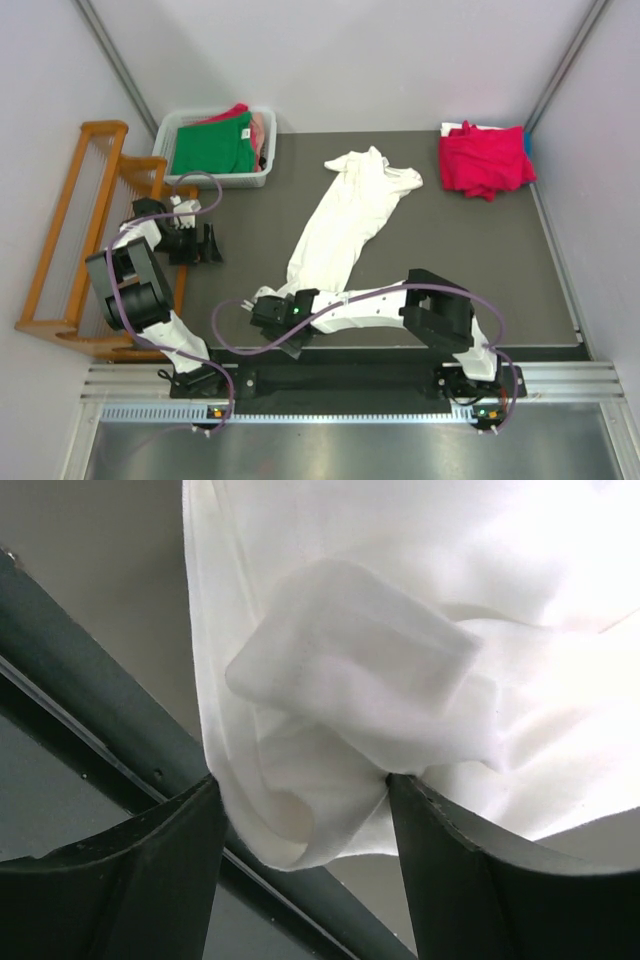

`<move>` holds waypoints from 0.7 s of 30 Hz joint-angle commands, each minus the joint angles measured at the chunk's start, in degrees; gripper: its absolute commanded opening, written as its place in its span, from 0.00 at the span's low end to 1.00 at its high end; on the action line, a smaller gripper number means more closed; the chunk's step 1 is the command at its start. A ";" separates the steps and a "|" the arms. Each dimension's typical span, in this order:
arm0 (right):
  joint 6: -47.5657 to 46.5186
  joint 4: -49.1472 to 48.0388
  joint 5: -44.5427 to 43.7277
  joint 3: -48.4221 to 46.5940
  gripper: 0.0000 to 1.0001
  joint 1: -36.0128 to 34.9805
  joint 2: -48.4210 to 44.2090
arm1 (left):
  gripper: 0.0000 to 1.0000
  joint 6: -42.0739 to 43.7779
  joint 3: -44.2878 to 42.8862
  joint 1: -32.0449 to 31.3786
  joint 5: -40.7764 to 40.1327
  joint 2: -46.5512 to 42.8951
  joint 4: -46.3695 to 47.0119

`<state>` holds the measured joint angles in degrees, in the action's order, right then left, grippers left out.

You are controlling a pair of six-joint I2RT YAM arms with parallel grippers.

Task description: Fold and stack the t-shirts

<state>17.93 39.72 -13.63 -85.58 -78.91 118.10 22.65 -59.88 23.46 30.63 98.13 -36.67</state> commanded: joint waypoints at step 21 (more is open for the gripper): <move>9.39 6.42 1.66 4.36 0.00 -2.29 -13.59 | 0.97 1.34 -2.35 -0.17 -0.75 1.89 -2.97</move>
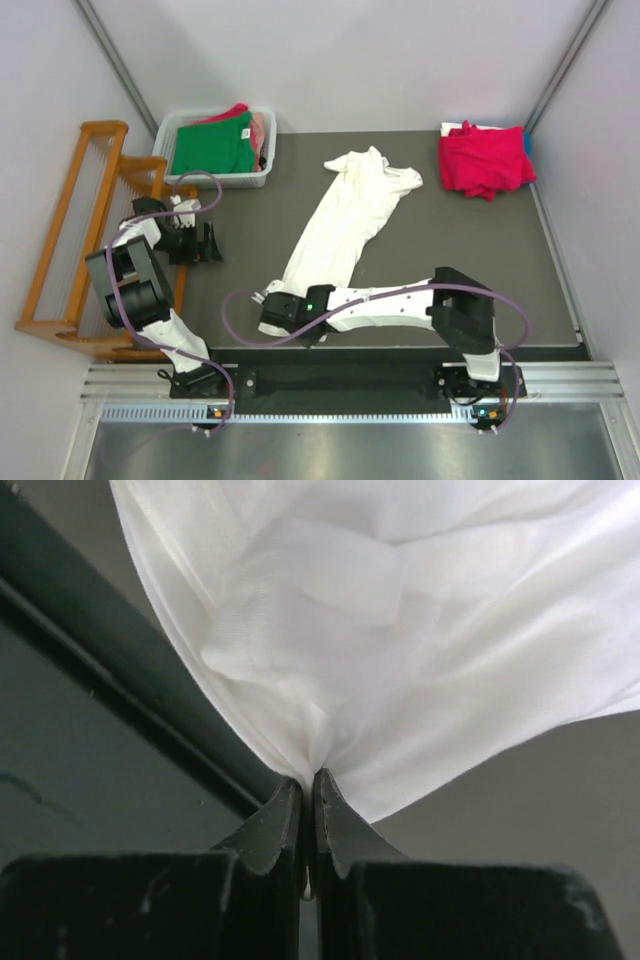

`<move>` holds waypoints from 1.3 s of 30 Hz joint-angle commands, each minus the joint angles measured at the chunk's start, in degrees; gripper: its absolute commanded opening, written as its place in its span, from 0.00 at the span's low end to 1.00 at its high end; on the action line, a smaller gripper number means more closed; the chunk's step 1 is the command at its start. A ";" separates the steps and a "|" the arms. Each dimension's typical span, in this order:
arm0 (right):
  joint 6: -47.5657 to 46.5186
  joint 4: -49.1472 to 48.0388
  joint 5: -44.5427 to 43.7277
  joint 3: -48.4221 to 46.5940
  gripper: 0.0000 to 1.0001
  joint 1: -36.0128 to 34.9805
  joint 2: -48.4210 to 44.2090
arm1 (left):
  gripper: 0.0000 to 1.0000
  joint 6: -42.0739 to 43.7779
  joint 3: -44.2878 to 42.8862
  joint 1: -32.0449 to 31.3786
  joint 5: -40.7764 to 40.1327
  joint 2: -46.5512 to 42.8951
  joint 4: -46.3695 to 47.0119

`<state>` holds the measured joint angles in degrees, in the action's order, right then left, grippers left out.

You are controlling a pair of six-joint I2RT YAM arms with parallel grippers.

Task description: Fold and stack the t-shirts

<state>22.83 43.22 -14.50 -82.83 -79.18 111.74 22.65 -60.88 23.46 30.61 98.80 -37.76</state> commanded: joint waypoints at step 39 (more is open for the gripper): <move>-2.17 -3.58 -3.70 7.50 0.00 29.42 -13.13 | 0.97 5.12 -5.30 -0.52 -1.87 1.83 -6.72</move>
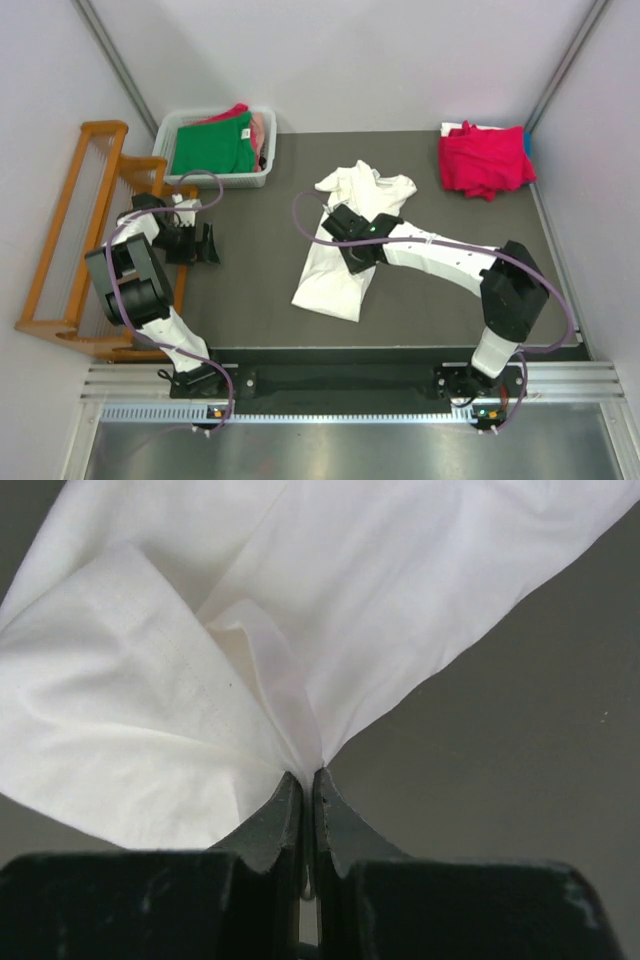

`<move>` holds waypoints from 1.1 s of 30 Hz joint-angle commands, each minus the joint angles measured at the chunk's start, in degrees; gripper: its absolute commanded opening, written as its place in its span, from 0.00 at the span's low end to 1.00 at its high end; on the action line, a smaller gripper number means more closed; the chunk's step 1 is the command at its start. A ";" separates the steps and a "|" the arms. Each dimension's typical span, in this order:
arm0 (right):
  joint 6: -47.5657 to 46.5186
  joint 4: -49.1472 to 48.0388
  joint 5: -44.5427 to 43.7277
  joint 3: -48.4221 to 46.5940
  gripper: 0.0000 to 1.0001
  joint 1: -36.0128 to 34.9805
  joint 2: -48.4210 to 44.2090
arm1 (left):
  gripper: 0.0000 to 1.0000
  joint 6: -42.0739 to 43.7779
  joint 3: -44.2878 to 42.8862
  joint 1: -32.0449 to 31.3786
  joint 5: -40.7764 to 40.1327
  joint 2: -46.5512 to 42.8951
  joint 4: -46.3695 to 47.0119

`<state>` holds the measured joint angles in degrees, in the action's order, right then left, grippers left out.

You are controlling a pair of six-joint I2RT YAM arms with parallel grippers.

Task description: Fold and stack the t-shirts

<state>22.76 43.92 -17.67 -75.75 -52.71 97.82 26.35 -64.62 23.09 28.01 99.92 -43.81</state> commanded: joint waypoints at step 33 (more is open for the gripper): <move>-3.16 -4.37 -0.70 3.94 0.00 6.48 3.34 | 0.98 0.37 -2.44 -1.65 2.48 1.07 -1.10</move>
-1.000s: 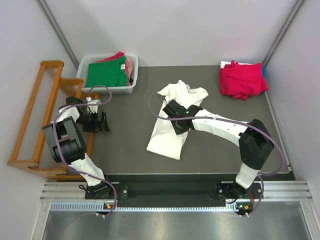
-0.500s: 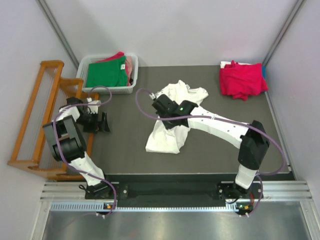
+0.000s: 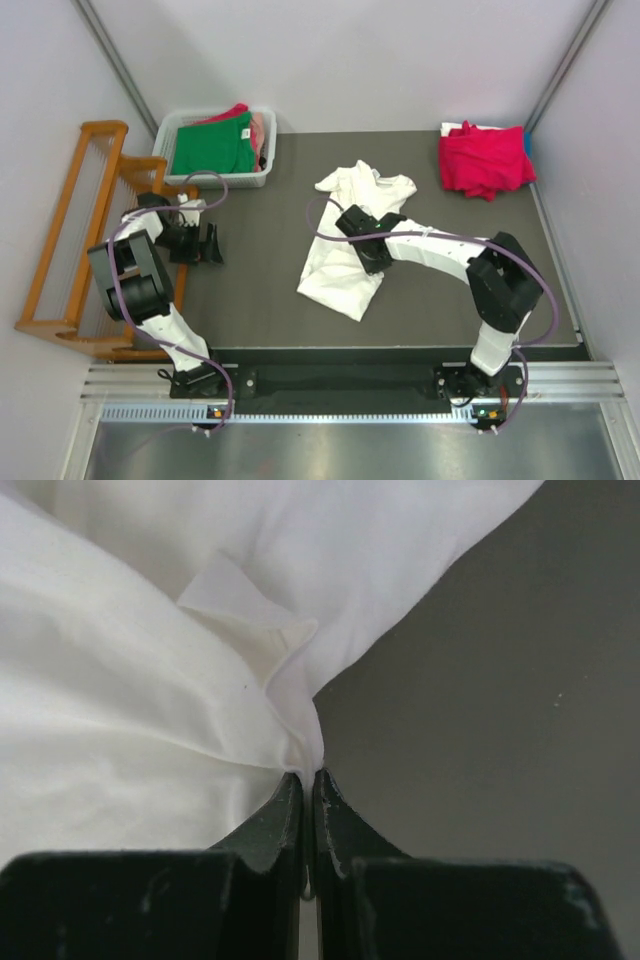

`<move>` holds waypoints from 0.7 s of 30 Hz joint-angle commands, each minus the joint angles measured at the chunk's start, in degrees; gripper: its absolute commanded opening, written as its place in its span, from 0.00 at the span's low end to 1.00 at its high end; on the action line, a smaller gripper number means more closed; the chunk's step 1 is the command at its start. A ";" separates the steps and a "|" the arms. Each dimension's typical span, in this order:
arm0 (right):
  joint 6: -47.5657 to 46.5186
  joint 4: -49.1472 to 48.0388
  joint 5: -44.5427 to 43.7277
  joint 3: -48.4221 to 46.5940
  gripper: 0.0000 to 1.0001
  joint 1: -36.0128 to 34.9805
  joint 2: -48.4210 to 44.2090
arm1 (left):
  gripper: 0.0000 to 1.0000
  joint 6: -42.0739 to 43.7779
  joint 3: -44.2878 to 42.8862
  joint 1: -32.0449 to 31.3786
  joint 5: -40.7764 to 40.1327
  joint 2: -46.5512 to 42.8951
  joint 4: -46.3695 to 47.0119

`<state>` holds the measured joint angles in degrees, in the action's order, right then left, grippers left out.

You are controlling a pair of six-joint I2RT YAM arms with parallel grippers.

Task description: Fold and stack the t-shirts

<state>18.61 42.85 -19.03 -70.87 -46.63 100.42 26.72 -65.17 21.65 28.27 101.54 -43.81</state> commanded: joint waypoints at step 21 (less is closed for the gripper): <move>-0.86 -2.33 -0.13 -6.39 0.00 2.42 1.96 | 0.98 -1.76 -0.40 -2.93 5.13 -3.62 0.31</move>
<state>16.51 41.82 -19.62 -83.18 -46.19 99.29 25.04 -65.73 18.96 32.12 98.52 -44.42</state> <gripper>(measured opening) 0.020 0.982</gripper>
